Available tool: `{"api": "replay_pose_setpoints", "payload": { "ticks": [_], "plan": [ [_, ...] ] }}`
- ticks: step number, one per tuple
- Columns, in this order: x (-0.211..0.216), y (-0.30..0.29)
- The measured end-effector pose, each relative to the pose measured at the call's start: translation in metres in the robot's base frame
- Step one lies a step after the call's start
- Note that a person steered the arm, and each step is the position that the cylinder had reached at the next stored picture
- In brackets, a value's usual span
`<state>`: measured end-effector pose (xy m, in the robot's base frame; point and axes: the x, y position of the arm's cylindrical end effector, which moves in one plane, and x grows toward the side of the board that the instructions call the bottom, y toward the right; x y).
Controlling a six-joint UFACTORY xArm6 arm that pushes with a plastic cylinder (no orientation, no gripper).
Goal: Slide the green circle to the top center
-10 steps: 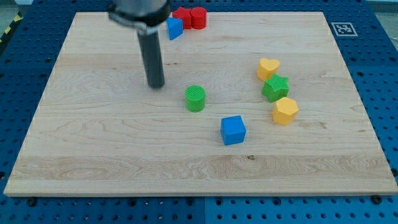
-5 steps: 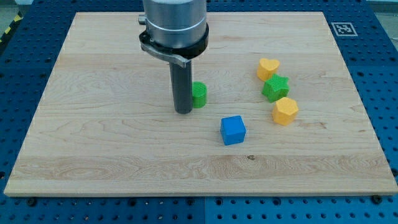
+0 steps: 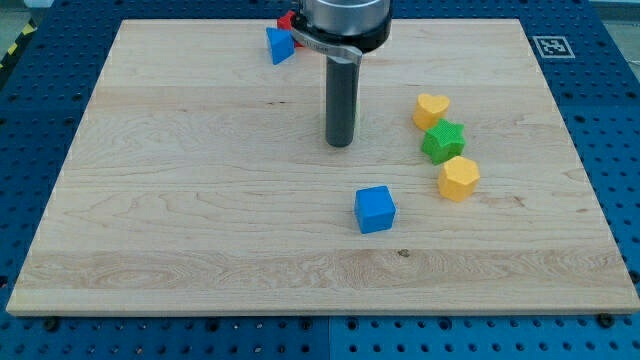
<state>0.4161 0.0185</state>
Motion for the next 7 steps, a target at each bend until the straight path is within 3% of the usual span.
{"api": "replay_pose_setpoints", "payload": {
  "ticks": [6, 7],
  "plan": [
    [-0.148, 0.055],
    [-0.125, 0.065]
  ]
}}
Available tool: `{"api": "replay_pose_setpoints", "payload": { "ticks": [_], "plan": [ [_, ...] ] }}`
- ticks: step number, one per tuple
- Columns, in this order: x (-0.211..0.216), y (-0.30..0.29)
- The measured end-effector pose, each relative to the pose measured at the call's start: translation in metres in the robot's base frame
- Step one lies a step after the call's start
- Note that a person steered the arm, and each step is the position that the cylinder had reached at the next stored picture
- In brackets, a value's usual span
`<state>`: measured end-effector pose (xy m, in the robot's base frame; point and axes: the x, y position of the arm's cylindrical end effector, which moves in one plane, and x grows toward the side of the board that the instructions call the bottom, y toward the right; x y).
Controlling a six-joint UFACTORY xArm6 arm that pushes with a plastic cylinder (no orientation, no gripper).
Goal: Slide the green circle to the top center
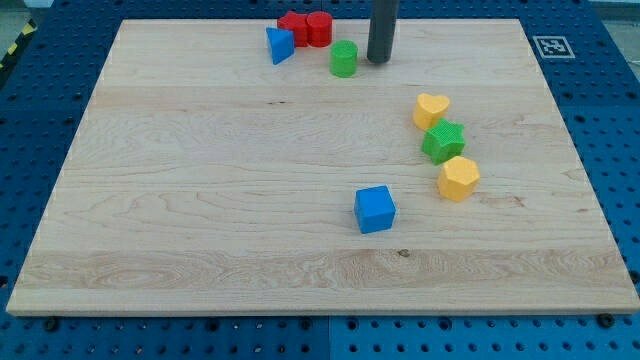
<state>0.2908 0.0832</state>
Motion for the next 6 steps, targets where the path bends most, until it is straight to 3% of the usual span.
{"api": "replay_pose_setpoints", "payload": {
  "ticks": [1, 3, 4, 6],
  "plan": [
    [0.026, 0.003],
    [-0.001, -0.010],
    [0.024, -0.008],
    [0.021, -0.020]
  ]
}}
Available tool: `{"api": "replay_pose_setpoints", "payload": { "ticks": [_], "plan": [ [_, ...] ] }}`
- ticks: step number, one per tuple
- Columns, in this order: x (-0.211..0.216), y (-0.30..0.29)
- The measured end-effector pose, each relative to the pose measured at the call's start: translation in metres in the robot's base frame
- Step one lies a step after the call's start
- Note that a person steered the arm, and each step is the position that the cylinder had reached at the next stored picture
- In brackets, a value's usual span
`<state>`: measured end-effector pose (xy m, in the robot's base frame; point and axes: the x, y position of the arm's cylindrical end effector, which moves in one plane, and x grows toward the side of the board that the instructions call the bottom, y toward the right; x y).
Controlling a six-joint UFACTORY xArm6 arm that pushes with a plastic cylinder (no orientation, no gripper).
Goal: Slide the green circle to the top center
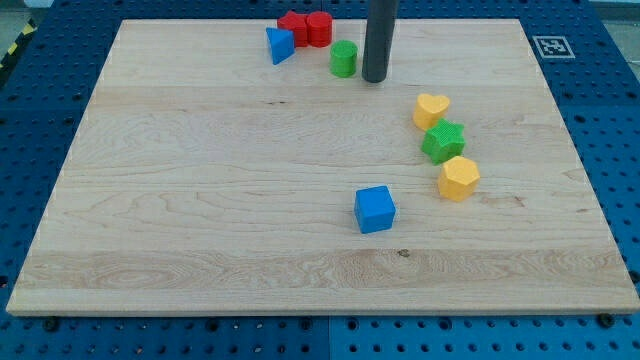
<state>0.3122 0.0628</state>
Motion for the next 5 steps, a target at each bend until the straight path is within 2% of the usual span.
{"api": "replay_pose_setpoints", "payload": {
  "ticks": [5],
  "plan": [
    [-0.045, -0.036]
  ]
}}
